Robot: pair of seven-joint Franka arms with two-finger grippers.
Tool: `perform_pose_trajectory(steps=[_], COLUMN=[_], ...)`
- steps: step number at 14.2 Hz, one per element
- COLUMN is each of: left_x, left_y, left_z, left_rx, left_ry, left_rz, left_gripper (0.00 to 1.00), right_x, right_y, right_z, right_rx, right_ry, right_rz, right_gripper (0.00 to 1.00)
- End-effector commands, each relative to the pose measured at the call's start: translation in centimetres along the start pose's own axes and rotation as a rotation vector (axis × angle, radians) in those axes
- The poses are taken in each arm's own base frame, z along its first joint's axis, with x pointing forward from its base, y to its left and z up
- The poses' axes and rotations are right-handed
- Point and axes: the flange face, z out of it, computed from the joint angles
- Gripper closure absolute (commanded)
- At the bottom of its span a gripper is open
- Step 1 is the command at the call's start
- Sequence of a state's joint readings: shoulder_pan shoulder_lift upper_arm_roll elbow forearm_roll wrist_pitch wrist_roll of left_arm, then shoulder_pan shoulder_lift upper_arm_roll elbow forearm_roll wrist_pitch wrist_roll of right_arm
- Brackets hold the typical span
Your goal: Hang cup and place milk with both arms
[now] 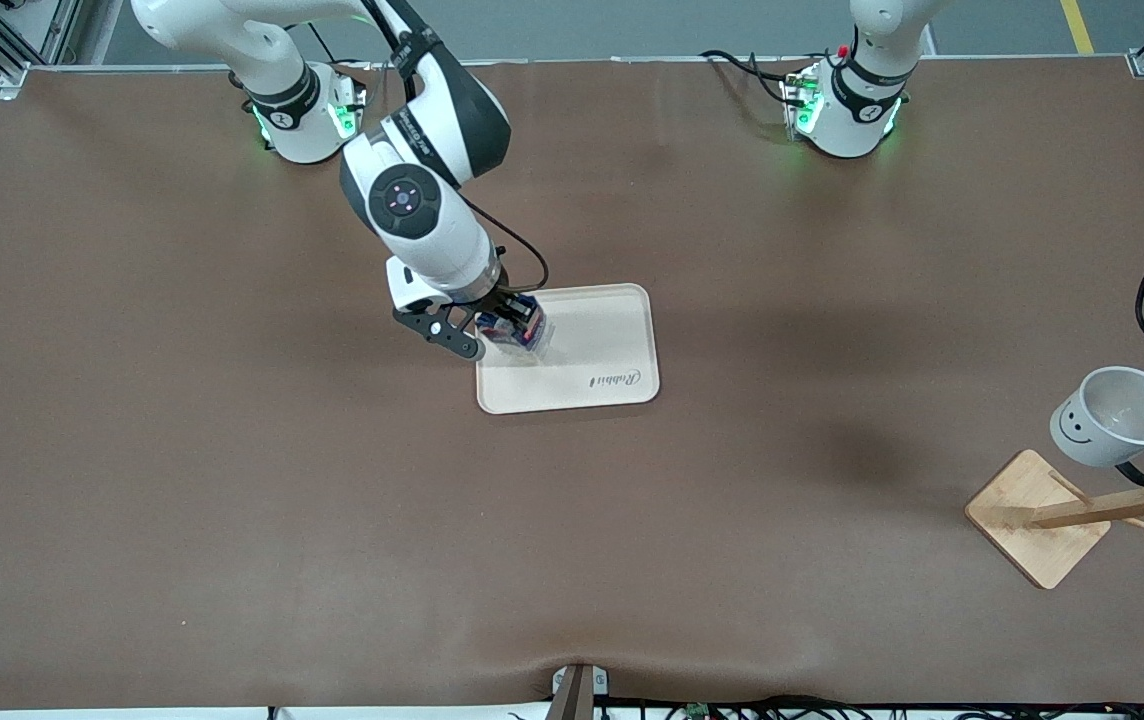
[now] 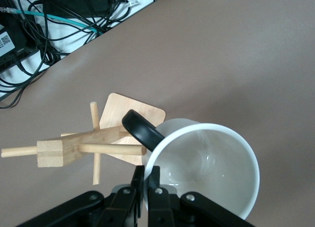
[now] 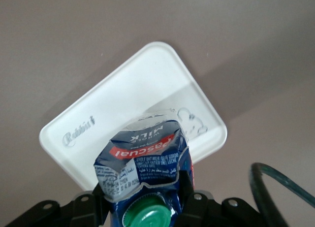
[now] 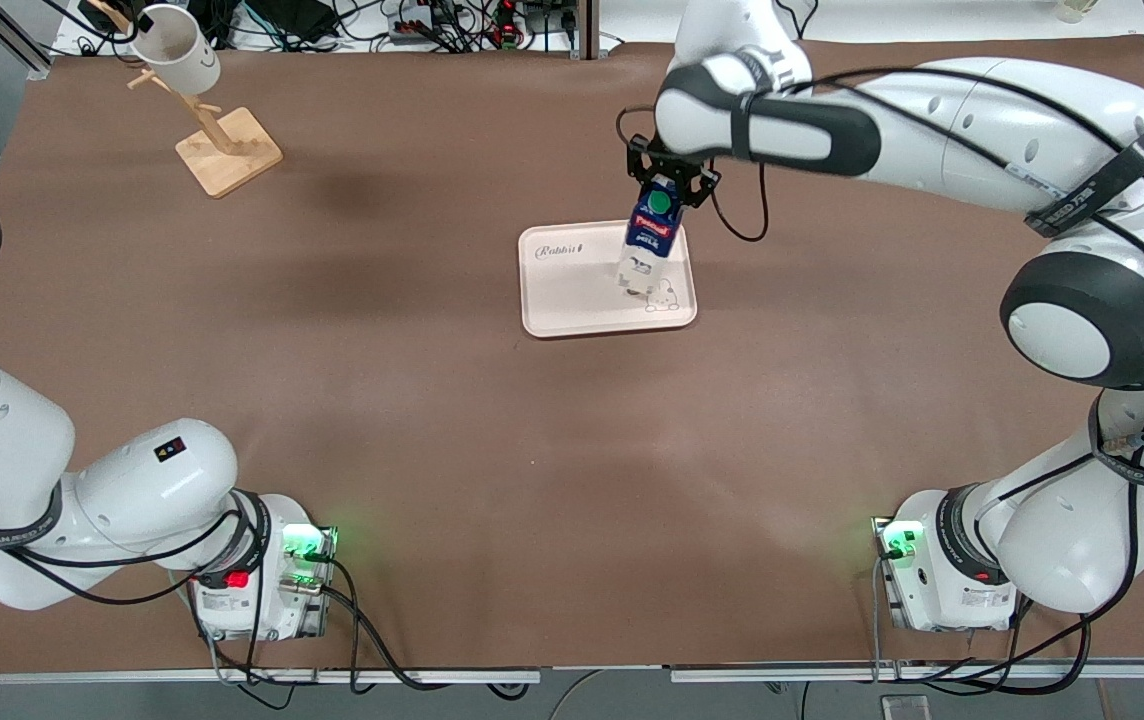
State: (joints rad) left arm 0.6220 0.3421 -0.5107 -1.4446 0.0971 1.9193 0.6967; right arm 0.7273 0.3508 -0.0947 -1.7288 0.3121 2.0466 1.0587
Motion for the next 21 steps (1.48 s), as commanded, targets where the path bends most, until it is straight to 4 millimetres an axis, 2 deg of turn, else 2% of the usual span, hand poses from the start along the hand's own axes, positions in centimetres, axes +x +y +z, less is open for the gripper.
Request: perform_pose_trajectory(steps=[1, 5, 6, 8, 11, 13, 15, 18, 20, 21], left_x=[-1.4, -1.1, -1.1, -1.1, -1.4, -1.3, -1.4, -1.6, -2.3, -2.8], left_y=[-1.1, -1.1, -1.2, -1.6, -2.0, -2.2, -2.8, -3.0, -3.7, -4.2], left_z=[-0.8, -0.9, -0.8, 0.4, 0.8, 0.9, 1.1, 0.9, 1.1, 1.2], left_rx=[-0.006, -0.019, -0.020, -0.035, -0.032, -0.023, -0.003, 0.002, 0.006, 0.007], left_ry=[0.001, 0.021, 0.021, 0.024, 0.019, 0.024, 0.039, 0.038, 0.034, 0.029], left_rz=[0.057, 0.117, 0.123, 0.170, 0.174, 0.168, 0.168, 0.166, 0.173, 0.182], left_gripper=[1.00, 1.00, 1.00, 1.00, 1.00, 1.00, 1.00, 1.00, 1.00, 1.00], right_x=[1.8, 8.5, 10.1, 13.5, 21.1, 24.8, 26.5, 27.0, 29.1, 29.6], right_y=[0.0, 3.2, 4.6, 8.7, 17.3, 23.0, 27.4, 31.3, 34.8, 35.9], right_z=[-3.8, -11.1, -11.4, -13.9, -16.6, -16.2, -15.1, -13.1, -12.4, -11.7], right_rx=[0.058, 0.049, 0.010, -0.086, -0.089, -0.119, -0.194, -0.185, -0.181, -0.179], right_ry=[-0.076, -0.102, -0.072, 0.011, -0.045, -0.060, -0.029, 0.032, 0.053, 0.047], right_rz=[0.107, 0.128, 0.108, 0.066, -0.086, -0.159, -0.185, -0.168, -0.219, -0.236], right_gripper=[1.00, 1.00, 1.00, 1.00, 1.00, 1.00, 1.00, 1.00, 1.00, 1.00])
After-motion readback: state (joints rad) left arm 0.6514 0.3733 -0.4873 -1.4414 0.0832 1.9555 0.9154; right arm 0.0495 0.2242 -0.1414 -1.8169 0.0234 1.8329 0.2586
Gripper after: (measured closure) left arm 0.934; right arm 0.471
